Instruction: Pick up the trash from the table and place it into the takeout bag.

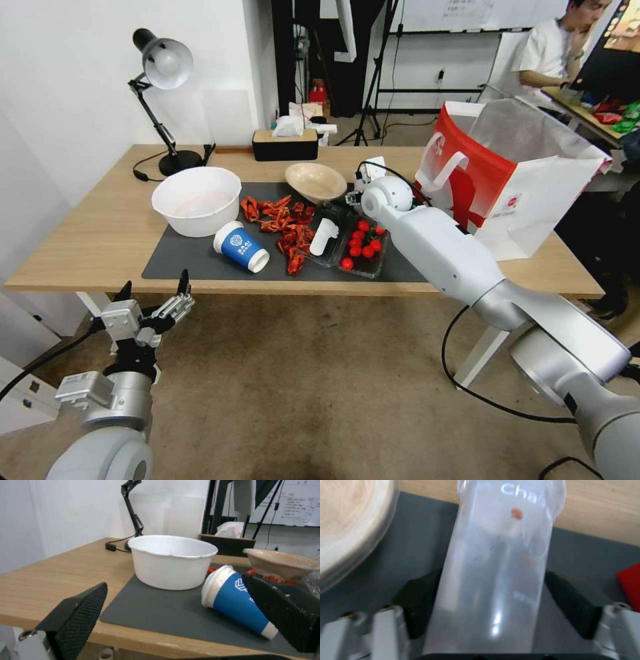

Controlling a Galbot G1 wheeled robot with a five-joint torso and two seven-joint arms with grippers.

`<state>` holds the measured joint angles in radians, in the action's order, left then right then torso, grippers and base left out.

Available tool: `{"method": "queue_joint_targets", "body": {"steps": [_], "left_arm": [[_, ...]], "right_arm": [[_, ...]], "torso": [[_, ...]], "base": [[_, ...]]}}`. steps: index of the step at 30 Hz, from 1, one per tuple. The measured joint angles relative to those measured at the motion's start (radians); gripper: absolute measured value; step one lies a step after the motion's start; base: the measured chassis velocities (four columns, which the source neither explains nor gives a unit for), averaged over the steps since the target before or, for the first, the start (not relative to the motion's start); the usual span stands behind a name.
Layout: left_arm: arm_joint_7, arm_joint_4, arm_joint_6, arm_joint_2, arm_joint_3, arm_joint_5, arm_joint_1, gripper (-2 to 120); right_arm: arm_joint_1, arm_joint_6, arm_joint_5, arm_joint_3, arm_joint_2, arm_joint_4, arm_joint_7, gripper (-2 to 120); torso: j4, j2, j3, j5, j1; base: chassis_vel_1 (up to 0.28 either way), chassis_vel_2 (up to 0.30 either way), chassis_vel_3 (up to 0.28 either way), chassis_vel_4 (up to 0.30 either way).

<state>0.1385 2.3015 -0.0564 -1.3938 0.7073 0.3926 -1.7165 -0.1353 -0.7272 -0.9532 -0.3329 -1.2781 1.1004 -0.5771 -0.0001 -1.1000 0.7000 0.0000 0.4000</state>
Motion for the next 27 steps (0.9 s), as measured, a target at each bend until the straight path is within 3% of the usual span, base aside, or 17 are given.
{"method": "queue_joint_targets", "body": {"steps": [6, 16, 20, 27], "left_arm": [[0.005, 0.003, 0.000, 0.001, 0.001, 0.000, -0.001, 100], [0.006, 0.004, 0.000, -0.002, -0.002, -0.001, 0.001, 100], [0.006, 0.004, 0.000, -0.002, -0.002, -0.001, 0.001, 100], [0.006, 0.016, -0.002, -0.001, -0.002, -0.002, -0.002, 100]], "right_arm": [[-0.010, 0.000, -0.015, 0.012, 0.000, 0.006, -0.013, 52], [-0.025, 0.001, -0.057, 0.036, 0.006, 0.029, -0.041, 31], [-0.031, 0.001, -0.059, 0.044, 0.018, 0.055, -0.048, 28], [-0.056, 0.005, -0.062, 0.096, 0.099, 0.235, -0.078, 18]], "torso": [[0.0000, 0.000, 0.000, -0.0001, 0.000], [0.0003, 0.000, 0.000, 0.0001, 0.000], [0.0000, 0.000, 0.000, 0.0001, 0.000], [0.0001, 0.000, 0.000, 0.0000, 0.000]], "base": [[0.000, 0.000, 0.000, 0.000], [0.000, 0.000, 0.000, 0.000], [0.000, 0.000, 0.000, 0.000], [0.000, 0.000, 0.000, 0.000]]}}
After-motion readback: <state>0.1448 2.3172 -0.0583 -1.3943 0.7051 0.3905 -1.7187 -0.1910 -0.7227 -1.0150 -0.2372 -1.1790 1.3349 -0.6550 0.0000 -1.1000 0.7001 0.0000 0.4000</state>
